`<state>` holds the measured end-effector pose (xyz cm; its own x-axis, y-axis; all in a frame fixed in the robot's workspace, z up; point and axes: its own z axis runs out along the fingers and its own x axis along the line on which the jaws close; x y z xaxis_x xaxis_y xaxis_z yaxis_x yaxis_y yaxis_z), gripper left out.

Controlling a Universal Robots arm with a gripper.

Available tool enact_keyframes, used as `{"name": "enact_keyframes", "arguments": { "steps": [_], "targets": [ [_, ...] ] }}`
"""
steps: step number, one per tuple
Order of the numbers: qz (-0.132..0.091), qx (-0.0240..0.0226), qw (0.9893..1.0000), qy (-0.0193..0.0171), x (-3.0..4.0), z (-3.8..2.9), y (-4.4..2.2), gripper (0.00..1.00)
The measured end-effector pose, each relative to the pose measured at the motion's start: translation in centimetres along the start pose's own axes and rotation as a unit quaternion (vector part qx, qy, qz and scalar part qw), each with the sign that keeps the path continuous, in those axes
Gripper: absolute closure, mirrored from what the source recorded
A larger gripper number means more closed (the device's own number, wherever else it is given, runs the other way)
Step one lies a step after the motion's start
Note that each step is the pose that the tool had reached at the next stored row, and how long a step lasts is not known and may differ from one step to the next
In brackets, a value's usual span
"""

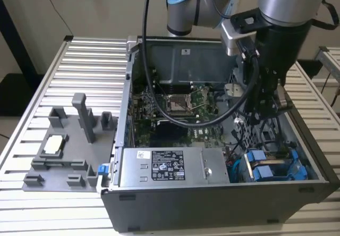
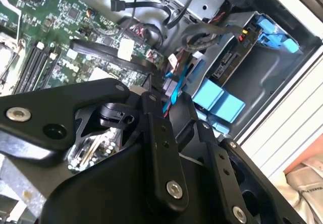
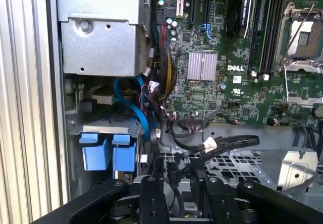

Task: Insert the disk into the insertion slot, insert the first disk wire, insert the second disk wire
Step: 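Insert the second disk wire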

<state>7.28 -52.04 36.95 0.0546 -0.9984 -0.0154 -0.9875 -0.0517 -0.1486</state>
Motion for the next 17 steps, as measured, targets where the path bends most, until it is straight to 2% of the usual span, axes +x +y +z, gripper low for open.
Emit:
{"name": "enact_keyframes", "arguments": {
  "steps": [5, 10, 13, 17],
  "targets": [
    [-0.016, 0.002, 0.9999, -0.0023, -0.01, 0.42, 0.32, 0.65],
    [-0.025, 0.0106, 0.9996, -0.0025, -0.01, 0.67, 0.36, 0.65],
    [-0.027, 0.0108, 0.9996, -0.0021, 0.0, 0.91, 0.43, 0.65],
    [-0.027, 0.0108, 0.9996, -0.0019, 0.0, 0.91, 0.44, 0.67]
  ]
}}
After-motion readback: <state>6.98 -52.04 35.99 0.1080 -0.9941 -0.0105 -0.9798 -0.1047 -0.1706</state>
